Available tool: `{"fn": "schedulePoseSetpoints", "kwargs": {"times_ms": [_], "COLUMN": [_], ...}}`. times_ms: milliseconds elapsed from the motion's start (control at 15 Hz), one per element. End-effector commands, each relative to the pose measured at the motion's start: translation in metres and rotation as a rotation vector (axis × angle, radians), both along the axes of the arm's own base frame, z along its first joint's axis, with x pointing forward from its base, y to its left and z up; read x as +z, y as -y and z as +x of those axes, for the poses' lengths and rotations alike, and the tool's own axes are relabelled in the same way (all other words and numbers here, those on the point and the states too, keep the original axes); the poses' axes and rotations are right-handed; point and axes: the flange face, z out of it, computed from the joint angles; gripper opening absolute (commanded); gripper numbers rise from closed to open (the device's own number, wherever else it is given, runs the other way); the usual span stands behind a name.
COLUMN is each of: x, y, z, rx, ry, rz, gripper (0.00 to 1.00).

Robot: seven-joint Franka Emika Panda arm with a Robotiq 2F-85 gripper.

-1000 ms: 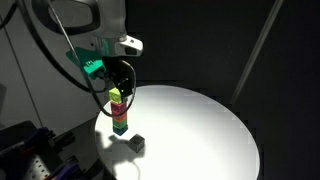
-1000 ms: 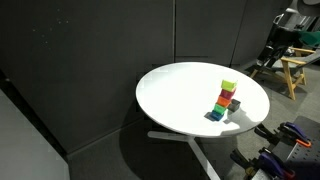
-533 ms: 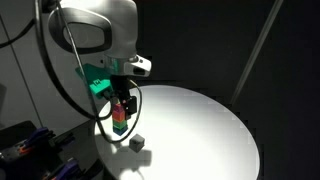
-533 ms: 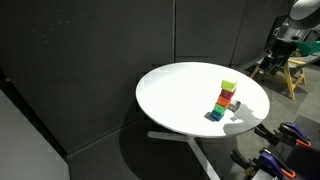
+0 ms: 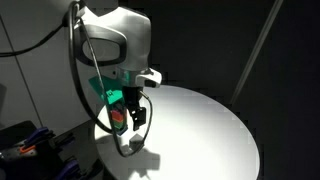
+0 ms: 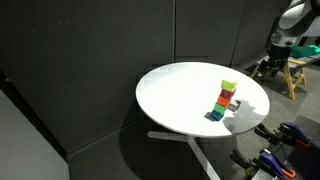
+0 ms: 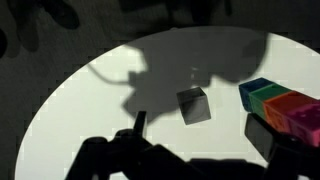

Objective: Put the grey block on top of the yellow block on the pile

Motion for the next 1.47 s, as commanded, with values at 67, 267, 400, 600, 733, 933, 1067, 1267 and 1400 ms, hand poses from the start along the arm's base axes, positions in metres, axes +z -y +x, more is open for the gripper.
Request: {"fn": "schedulePoseSetpoints", "kwargs": {"times_ms": [67,267,400,600,733,933,1067,1267,1400], "x": [-0.004,-0.006,-0.006,-0.008,-0.01,-0.011,-0.01,-0.01,-0.012], "y": [0.01,0.009,0.007,0.005,0.001,0.0,0.0,0.0,0.0], "z": [0.015,0.022,0.025,0.026,0.022,0.022,0.022,0.023,0.023], "rx": [0.058,0.115,0.142,0.144,0.128,0.129,0.129,0.129,0.132], "ry": [0.018,0.035,0.044,0.042,0.036,0.036,0.036,0.036,0.04], "rz": [-0.038,-0.063,-0.068,-0.067,-0.058,-0.058,-0.058,-0.058,-0.056], "gripper": [1.0,1.0,1.0,1.0,1.0,1.0,1.0,1.0,1.0]}}
